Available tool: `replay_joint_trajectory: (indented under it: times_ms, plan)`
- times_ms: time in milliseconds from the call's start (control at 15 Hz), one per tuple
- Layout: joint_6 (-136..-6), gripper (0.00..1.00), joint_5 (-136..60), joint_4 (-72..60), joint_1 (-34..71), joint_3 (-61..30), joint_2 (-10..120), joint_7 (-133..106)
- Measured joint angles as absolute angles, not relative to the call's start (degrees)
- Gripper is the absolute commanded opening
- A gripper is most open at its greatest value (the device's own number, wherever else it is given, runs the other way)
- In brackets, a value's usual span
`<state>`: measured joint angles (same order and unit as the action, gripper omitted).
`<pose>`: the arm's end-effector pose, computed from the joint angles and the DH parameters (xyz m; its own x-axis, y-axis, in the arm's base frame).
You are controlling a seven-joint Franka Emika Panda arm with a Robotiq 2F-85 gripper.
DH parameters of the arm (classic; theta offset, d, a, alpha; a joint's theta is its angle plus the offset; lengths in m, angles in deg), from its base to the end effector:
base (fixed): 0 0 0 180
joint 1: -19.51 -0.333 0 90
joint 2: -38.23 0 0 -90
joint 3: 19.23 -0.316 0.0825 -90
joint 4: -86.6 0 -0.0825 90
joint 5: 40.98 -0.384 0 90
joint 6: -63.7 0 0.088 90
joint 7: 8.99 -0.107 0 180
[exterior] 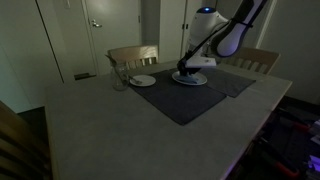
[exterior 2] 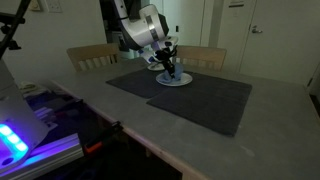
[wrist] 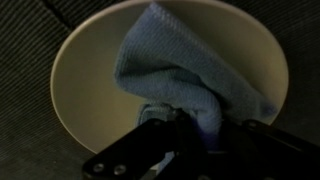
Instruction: Wipe the plate with the towel
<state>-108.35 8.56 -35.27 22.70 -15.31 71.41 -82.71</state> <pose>0.5732 -0.0165 0.1503 0.7913 -0.4906 0.3650 -0.5214 -0.8532 -0.0164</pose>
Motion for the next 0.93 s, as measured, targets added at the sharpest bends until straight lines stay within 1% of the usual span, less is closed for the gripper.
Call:
replay_joint_trajectory:
  times_ms: [200, 400, 600, 933]
  plan:
    - [-108.97, 0.04, 8.28, -35.37, 25.72, -17.81, 71.46, -80.09]
    - [-107.52, 0.04, 8.64, -35.01, 25.31, -17.56, 71.44, -79.96]
    - [-101.47, 0.04, 9.22, -33.76, 23.26, -16.33, 71.25, -80.17]
    - [-90.43, 0.04, 15.43, -32.19, 16.78, -10.76, 71.49, -84.99]
